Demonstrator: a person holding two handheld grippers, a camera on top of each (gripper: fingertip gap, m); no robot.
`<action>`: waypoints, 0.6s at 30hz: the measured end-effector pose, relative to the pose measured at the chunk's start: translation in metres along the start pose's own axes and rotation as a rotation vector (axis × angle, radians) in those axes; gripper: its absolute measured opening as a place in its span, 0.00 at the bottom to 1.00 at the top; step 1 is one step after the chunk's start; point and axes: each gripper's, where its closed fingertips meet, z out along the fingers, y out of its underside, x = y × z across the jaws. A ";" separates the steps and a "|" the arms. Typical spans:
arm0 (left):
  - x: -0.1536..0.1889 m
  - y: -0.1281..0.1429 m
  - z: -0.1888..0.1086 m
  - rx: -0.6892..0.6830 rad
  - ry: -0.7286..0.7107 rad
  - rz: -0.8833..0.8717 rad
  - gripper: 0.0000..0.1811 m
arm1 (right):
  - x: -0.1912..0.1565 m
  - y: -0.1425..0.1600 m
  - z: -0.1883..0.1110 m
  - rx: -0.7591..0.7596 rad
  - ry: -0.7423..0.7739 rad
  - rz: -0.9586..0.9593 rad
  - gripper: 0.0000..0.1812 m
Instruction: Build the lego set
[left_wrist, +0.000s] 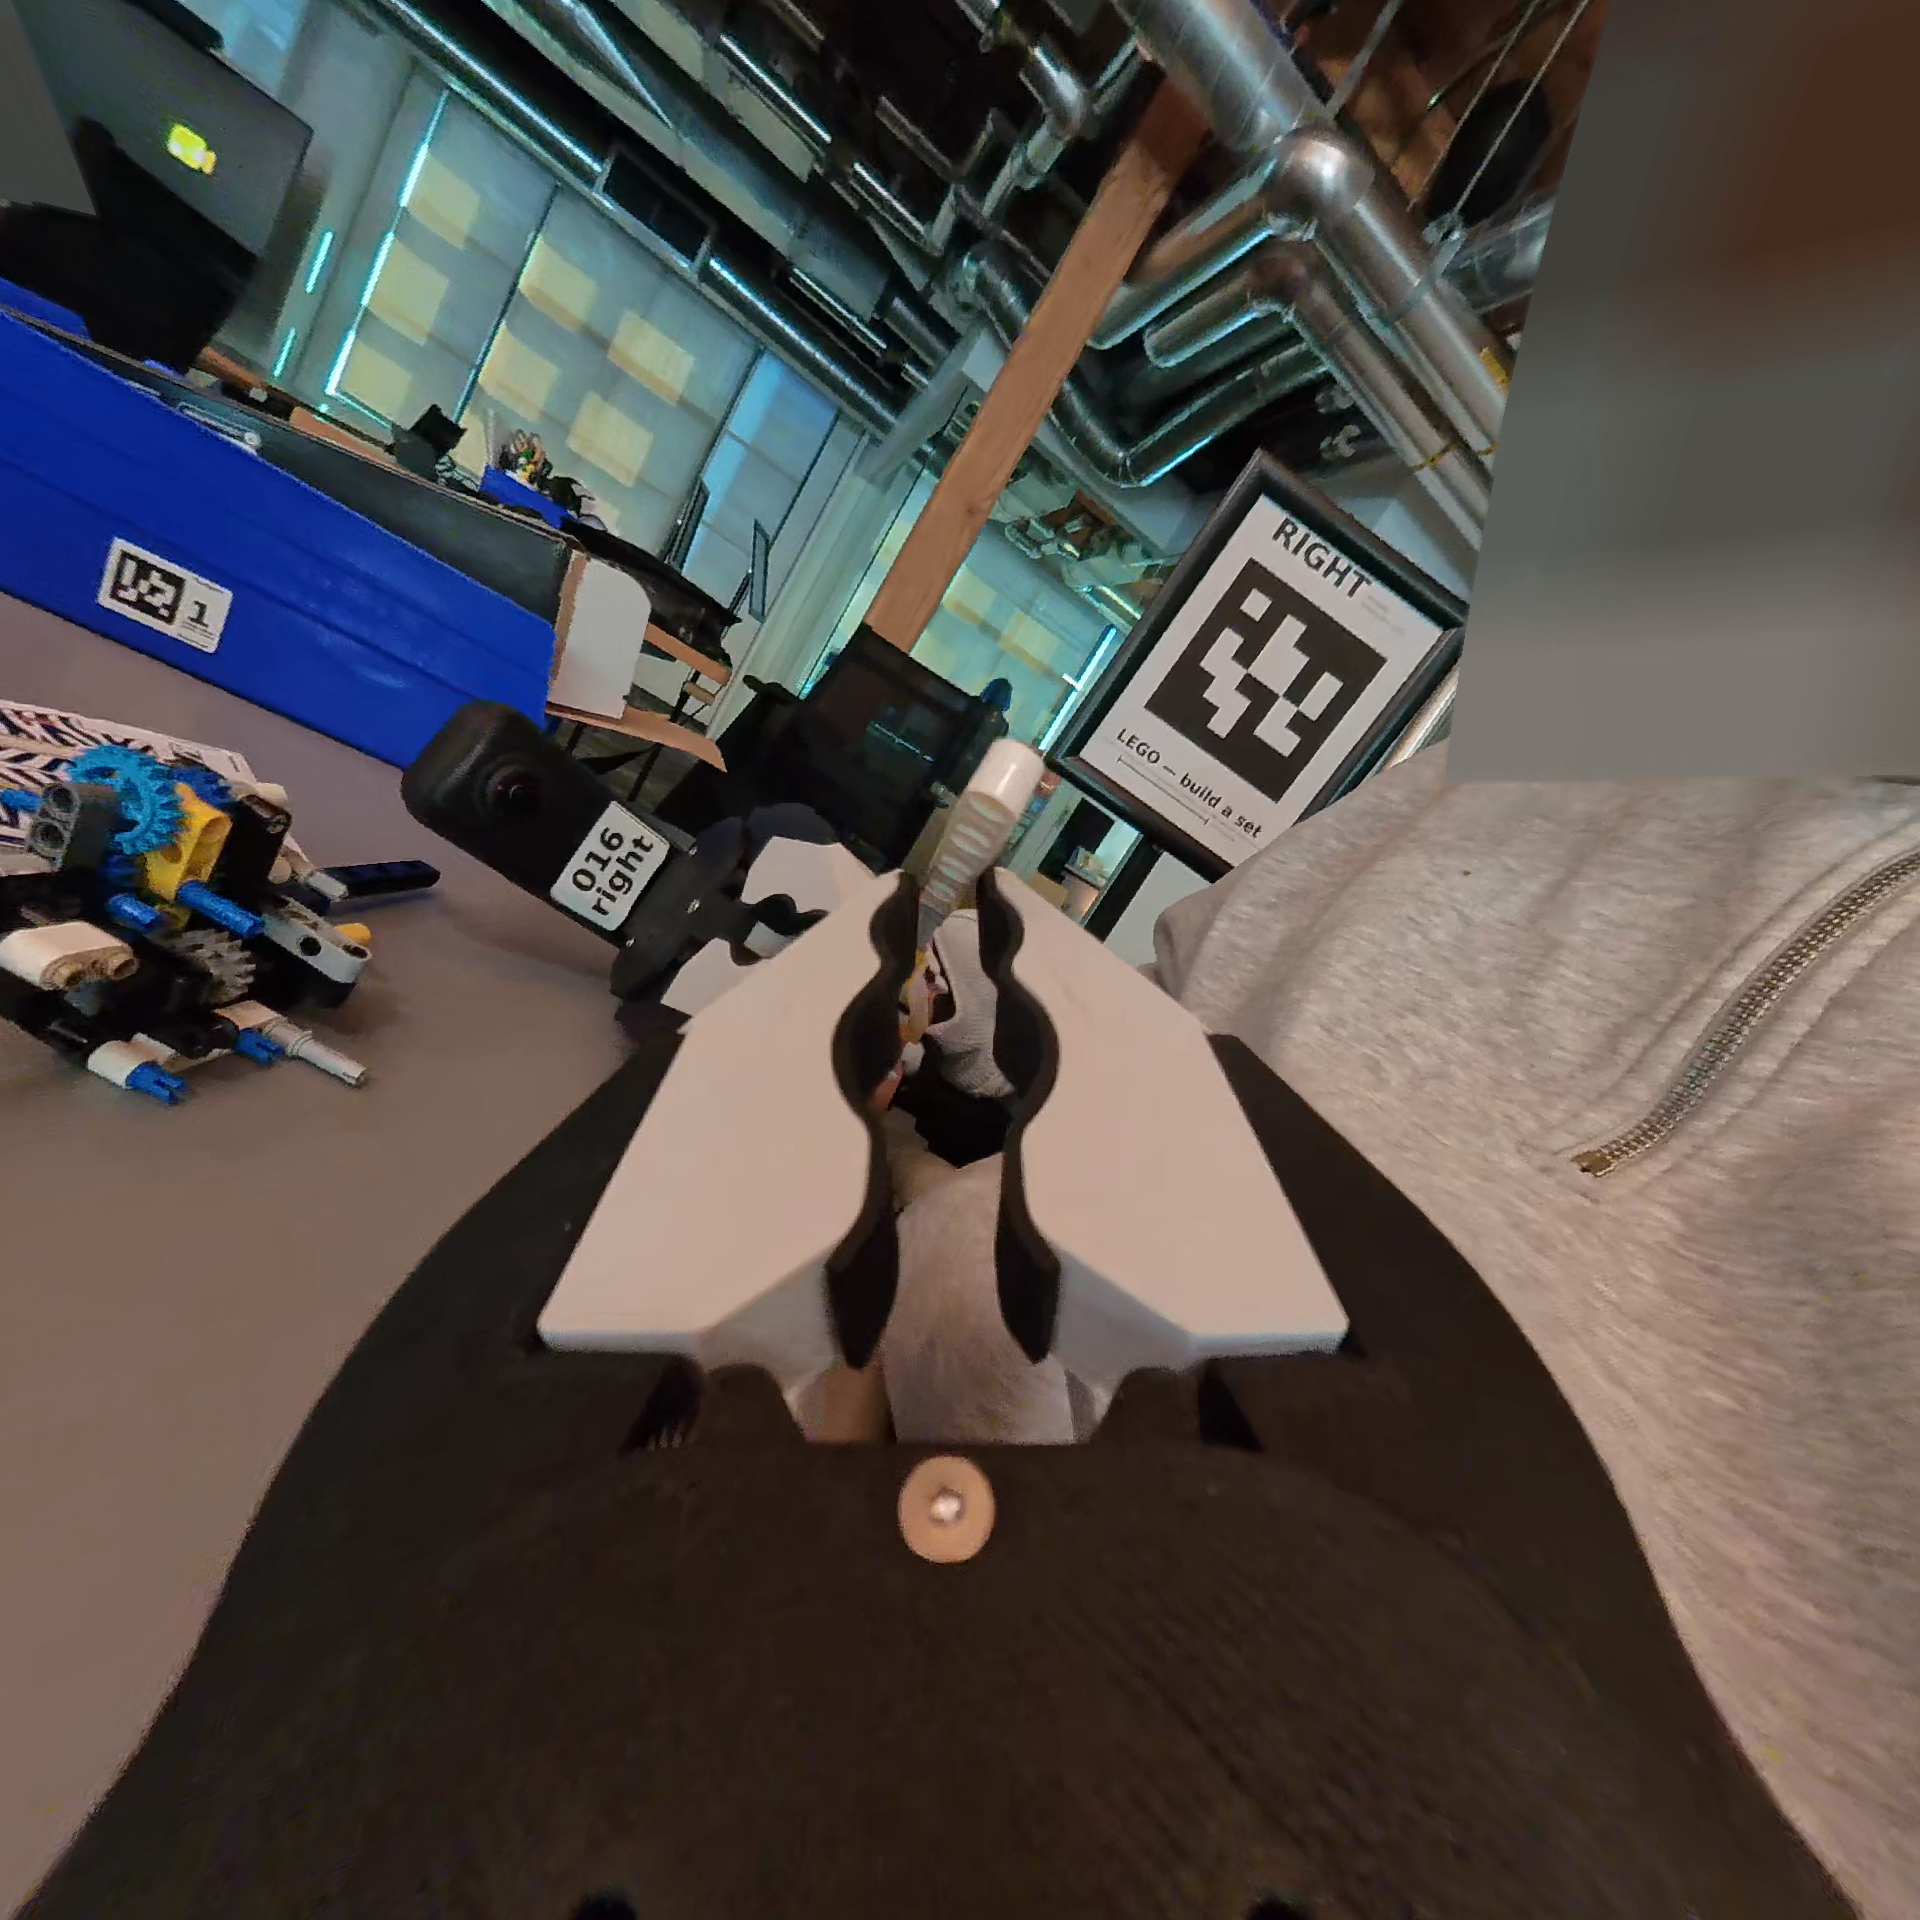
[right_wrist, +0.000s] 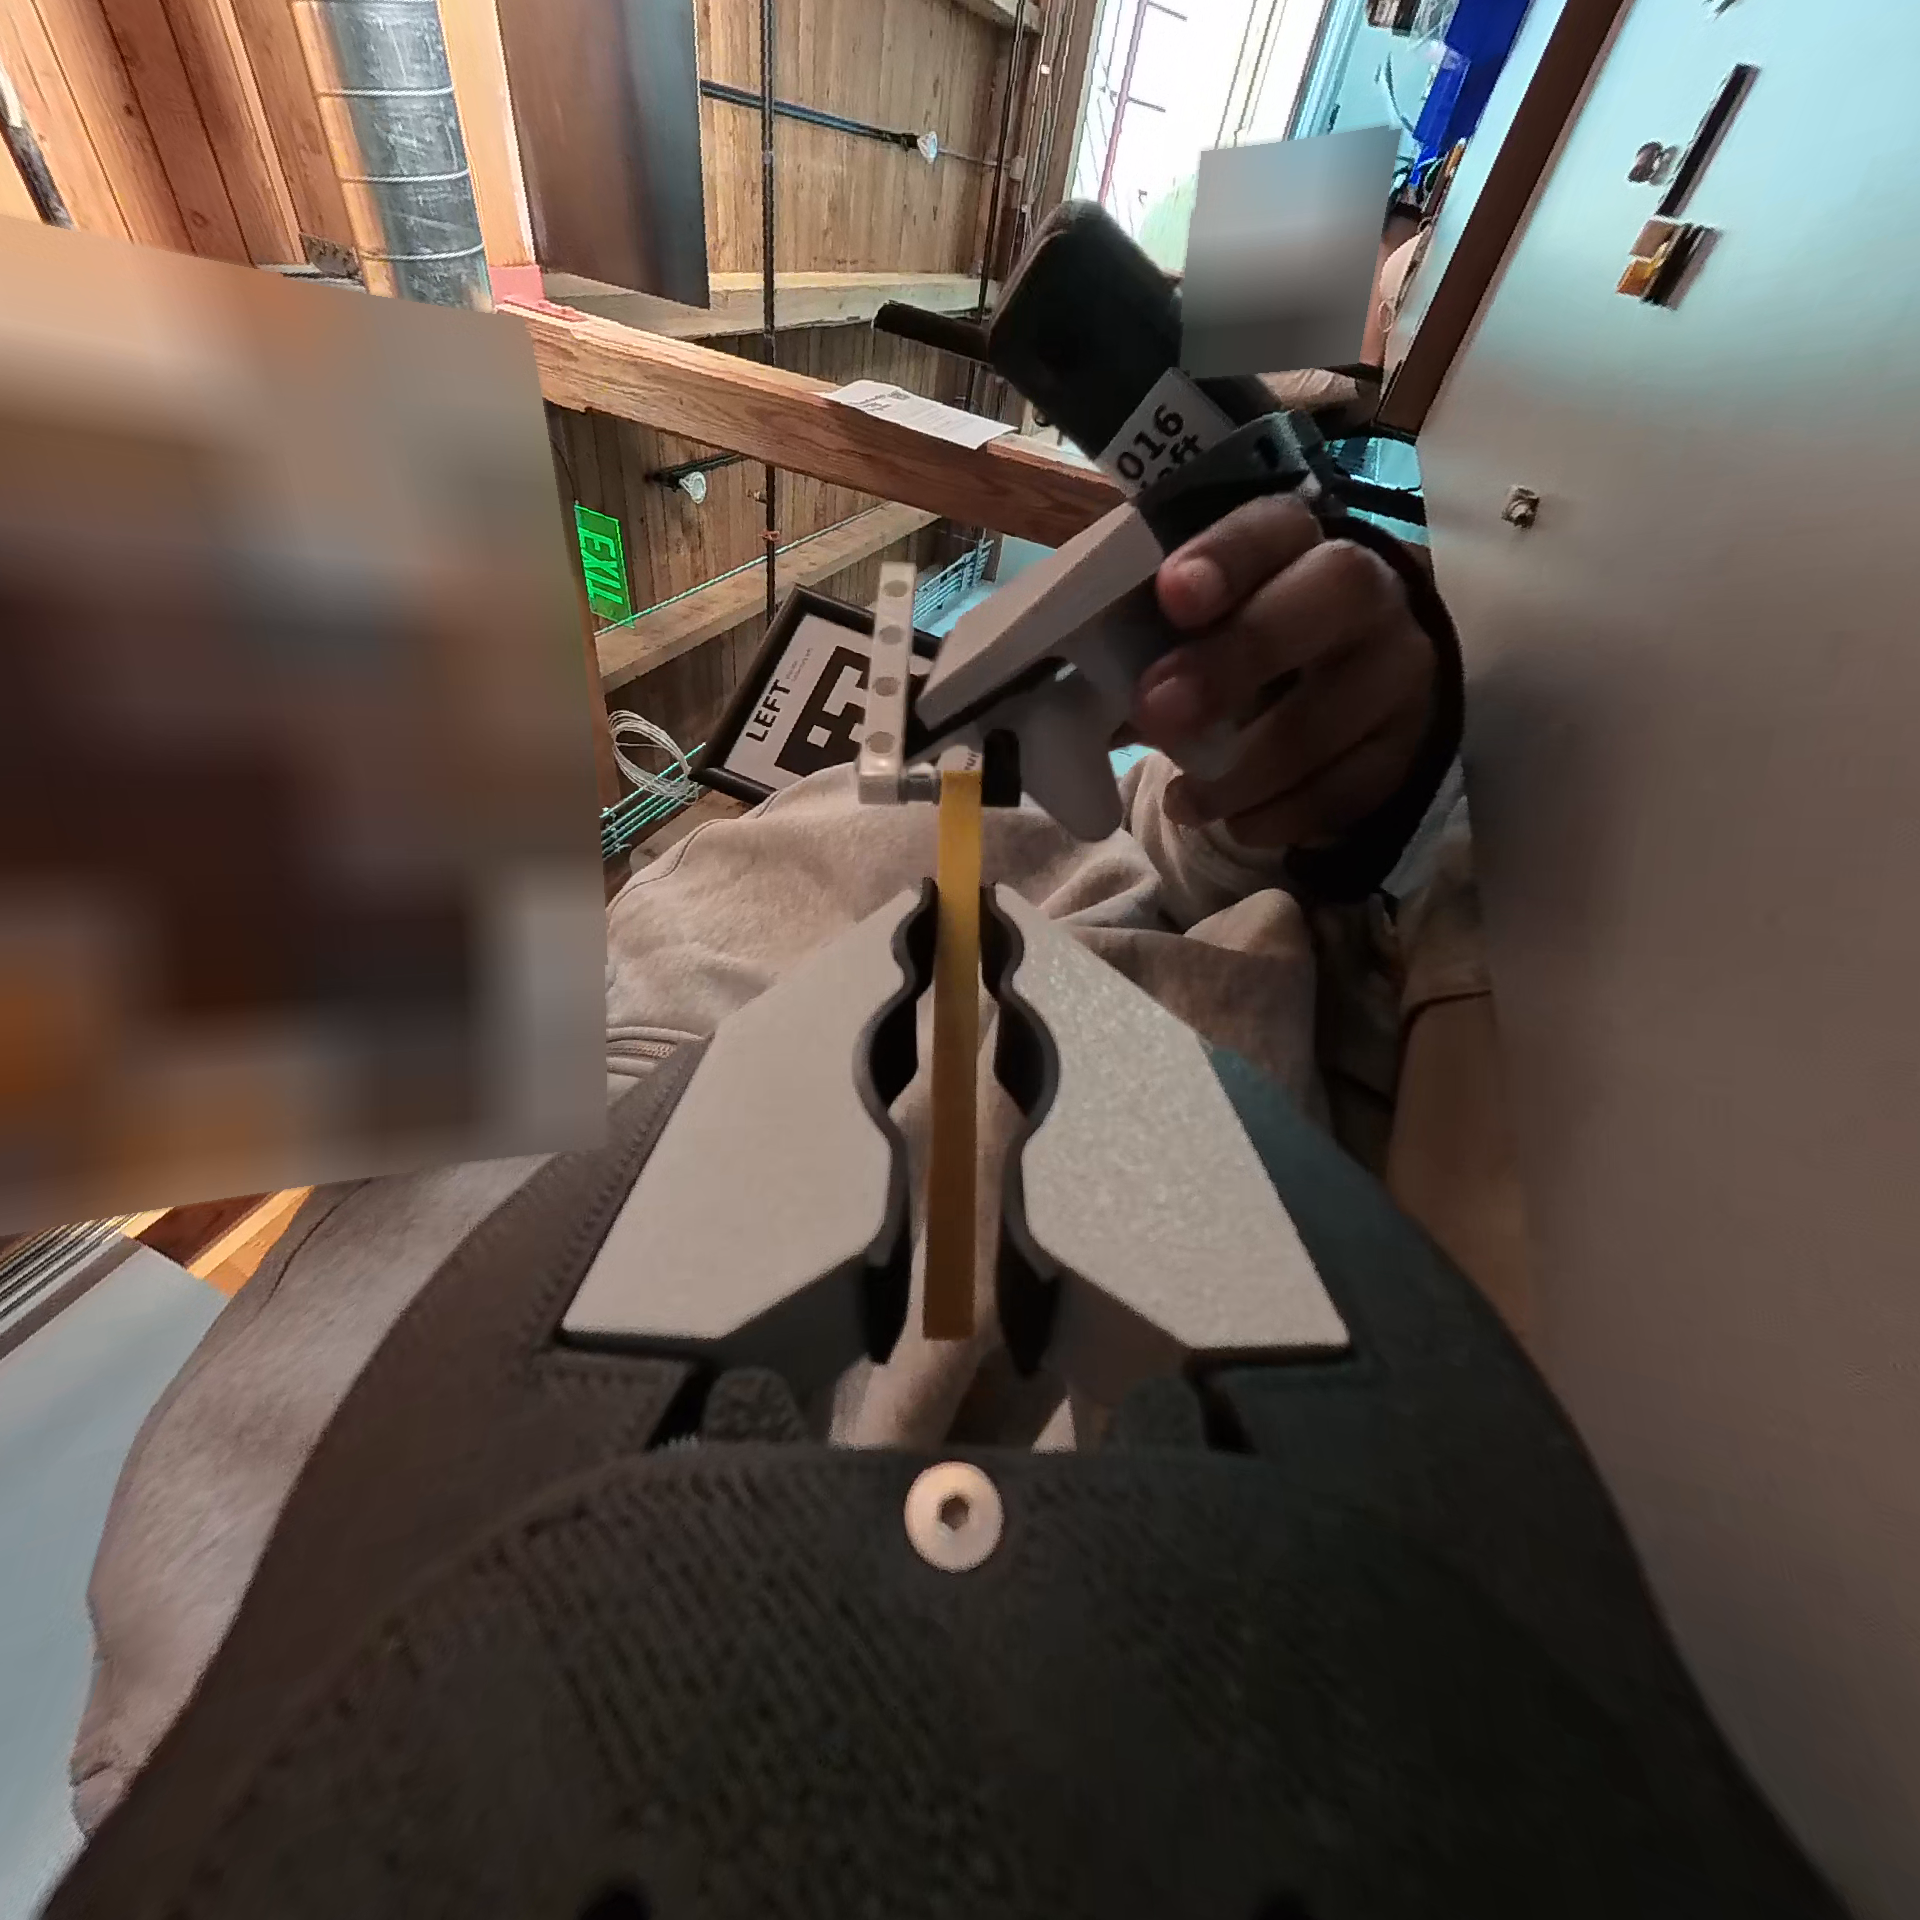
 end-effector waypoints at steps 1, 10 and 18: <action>0.000 0.000 0.000 -0.001 0.002 -0.006 0.05 | 0.000 0.000 0.000 -0.002 0.003 -0.002 0.03; 0.002 0.002 -0.001 -0.020 0.060 -0.094 0.05 | 0.001 0.004 0.003 -0.025 0.008 -0.007 0.03; 0.000 0.009 -0.003 -0.103 0.040 -0.050 0.04 | 0.005 0.009 0.002 -0.052 0.054 -0.032 0.03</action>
